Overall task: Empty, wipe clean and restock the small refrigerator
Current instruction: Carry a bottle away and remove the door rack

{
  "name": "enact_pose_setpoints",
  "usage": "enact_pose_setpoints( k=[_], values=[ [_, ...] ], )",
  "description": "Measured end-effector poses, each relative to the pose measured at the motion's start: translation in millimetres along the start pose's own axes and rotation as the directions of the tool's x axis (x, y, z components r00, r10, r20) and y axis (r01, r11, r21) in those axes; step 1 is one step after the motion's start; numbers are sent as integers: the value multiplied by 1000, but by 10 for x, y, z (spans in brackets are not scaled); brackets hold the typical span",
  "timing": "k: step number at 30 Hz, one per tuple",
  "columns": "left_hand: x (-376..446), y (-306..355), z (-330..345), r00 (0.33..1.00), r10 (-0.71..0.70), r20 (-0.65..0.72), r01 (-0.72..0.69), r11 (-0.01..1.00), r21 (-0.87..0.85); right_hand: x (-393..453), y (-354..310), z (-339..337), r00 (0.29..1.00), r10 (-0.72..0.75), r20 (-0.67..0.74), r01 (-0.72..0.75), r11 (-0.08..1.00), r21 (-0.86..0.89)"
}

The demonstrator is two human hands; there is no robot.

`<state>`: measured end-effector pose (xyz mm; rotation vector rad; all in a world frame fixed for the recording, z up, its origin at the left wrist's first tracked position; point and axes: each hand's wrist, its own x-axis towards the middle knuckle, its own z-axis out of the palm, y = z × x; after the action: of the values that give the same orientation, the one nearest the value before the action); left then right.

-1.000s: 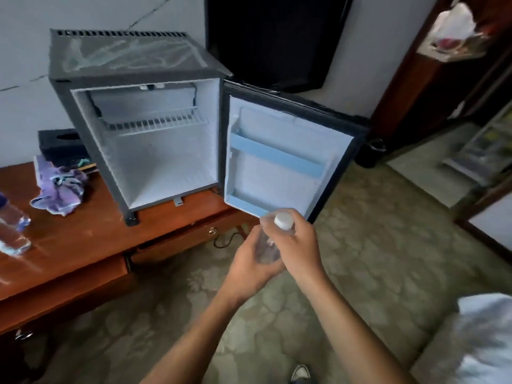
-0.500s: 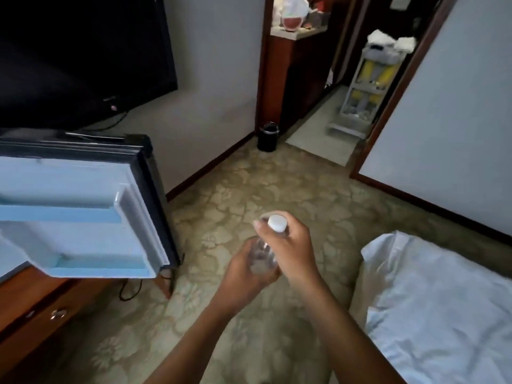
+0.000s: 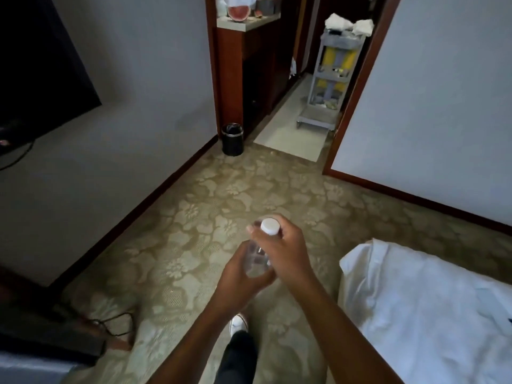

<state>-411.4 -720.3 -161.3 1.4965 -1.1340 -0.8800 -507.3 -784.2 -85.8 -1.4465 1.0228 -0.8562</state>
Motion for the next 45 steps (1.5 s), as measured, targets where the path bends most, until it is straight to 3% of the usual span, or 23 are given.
enact_pose_setpoints(
  k=[10,28,36,45],
  values=[
    [2167,-159,-175,999,17,-47,-20,997,-77,2170,-163,67,999,51,15,-50,997,-59],
    [5714,-294,-213,998,2,-68,0,1000,24,5778,-105,-210,997,14,72,-13,1000,-7],
    [7517,-96,13,990,-26,-136,37,996,80,7682,-202,-563,993,44,110,-41,999,-30],
    [8971,-242,-61,981,-50,-187,66,995,79,9201,-195,-560,981,53,186,-48,998,-30]
  ],
)
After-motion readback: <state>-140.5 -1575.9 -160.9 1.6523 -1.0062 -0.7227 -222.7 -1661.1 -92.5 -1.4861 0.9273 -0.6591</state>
